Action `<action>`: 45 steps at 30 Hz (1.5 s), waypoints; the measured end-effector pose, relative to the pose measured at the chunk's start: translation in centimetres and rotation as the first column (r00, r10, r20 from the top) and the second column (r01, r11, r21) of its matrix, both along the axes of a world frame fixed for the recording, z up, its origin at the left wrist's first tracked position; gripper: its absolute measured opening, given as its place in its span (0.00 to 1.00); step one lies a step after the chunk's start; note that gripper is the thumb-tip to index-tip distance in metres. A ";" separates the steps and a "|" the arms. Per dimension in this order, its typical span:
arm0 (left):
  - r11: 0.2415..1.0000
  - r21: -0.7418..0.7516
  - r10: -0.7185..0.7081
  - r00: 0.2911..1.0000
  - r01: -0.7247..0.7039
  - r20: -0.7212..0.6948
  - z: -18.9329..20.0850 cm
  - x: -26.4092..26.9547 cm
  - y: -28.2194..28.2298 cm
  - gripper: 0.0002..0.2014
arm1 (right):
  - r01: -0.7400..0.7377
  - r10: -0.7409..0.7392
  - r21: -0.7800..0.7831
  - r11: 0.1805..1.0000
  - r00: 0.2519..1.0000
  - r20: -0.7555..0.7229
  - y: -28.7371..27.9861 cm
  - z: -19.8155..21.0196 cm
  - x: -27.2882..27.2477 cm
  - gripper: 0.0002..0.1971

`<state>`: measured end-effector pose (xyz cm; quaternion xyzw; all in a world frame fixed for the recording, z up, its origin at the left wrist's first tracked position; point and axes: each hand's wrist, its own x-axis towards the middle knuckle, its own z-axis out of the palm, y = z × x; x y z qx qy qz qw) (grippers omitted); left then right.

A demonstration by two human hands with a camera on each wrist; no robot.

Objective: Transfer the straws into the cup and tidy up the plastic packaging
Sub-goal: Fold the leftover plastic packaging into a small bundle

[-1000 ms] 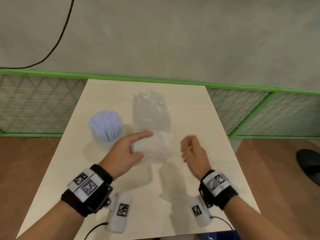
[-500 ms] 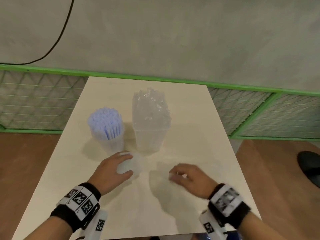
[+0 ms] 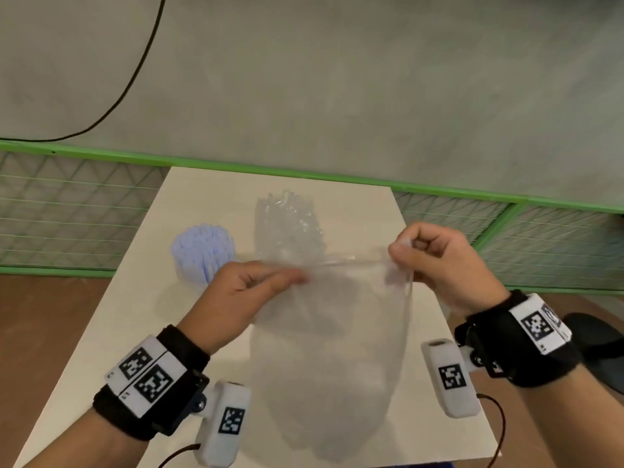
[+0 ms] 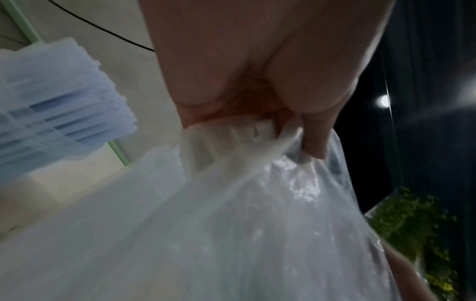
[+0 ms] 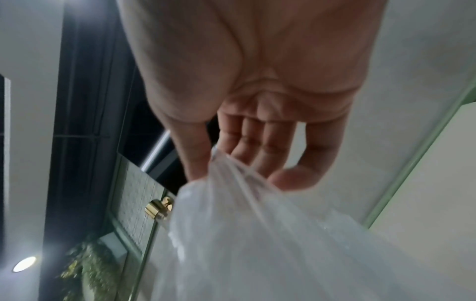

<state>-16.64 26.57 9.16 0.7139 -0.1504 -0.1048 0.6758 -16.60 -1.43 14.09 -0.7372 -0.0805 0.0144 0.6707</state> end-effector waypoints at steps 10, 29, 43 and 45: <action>0.995 -0.089 -0.047 0.999 0.045 -0.019 2.4 0.2 2.2 0.29 | 0.134 -0.144 0.149 0.980 0.988 0.057 0.3 -0.5 0.6 0.16; 0.940 -0.187 0.319 0.929 -0.285 0.188 5.8 0.4 3.0 0.05 | 0.108 -0.135 0.167 0.980 0.978 0.158 0.0 1.3 0.7 0.08; 0.971 0.085 0.202 0.957 -0.224 0.208 4.1 0.7 6.7 0.37 | -0.130 0.132 0.051 0.990 0.990 -0.050 0.9 -2.7 0.1 0.12; 0.953 0.249 0.114 0.965 -0.174 0.238 2.9 0.3 7.0 0.41 | -0.159 0.159 0.146 0.977 0.987 0.007 0.3 -0.9 0.4 0.16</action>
